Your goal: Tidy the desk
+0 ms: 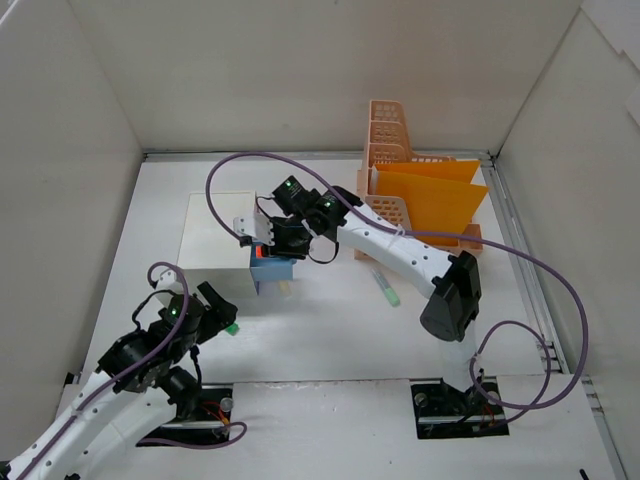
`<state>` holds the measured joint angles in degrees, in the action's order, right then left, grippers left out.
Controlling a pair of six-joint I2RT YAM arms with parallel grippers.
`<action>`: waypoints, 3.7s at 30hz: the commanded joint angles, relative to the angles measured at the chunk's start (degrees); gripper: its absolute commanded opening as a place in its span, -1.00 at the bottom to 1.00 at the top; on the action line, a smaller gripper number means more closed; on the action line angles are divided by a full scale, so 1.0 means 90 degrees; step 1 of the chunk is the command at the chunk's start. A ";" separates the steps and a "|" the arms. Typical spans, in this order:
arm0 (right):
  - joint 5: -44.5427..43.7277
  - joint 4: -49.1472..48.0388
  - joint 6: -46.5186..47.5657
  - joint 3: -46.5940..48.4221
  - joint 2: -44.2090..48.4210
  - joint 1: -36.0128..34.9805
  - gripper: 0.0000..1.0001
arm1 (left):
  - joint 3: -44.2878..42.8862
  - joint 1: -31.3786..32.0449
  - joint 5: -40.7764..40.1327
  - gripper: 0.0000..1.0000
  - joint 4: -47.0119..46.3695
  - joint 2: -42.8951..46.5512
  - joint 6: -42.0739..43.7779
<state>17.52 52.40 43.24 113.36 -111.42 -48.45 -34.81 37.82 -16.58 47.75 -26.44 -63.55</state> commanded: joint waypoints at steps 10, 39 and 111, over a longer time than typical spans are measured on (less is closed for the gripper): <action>-0.0218 -0.0149 -0.0176 0.0637 -0.0277 -0.0018 -0.73 | 0.0049 0.0036 -0.0121 0.38 -0.0100 0.0008 -0.0078; 0.0660 -0.0363 -0.1142 0.0628 0.0815 0.0587 -0.92 | -0.0185 0.0269 -0.0218 -0.25 -0.0012 -0.2110 -0.1520; 0.1901 -0.1457 -0.1104 -0.2195 0.3454 0.2287 -0.29 | -0.1669 0.1706 -0.2308 -0.26 0.0749 -0.6565 -0.4414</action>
<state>32.75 42.72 33.15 93.12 -82.85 -28.56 -46.35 52.23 -34.74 54.39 -87.37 -104.14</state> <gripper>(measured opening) 0.355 0.368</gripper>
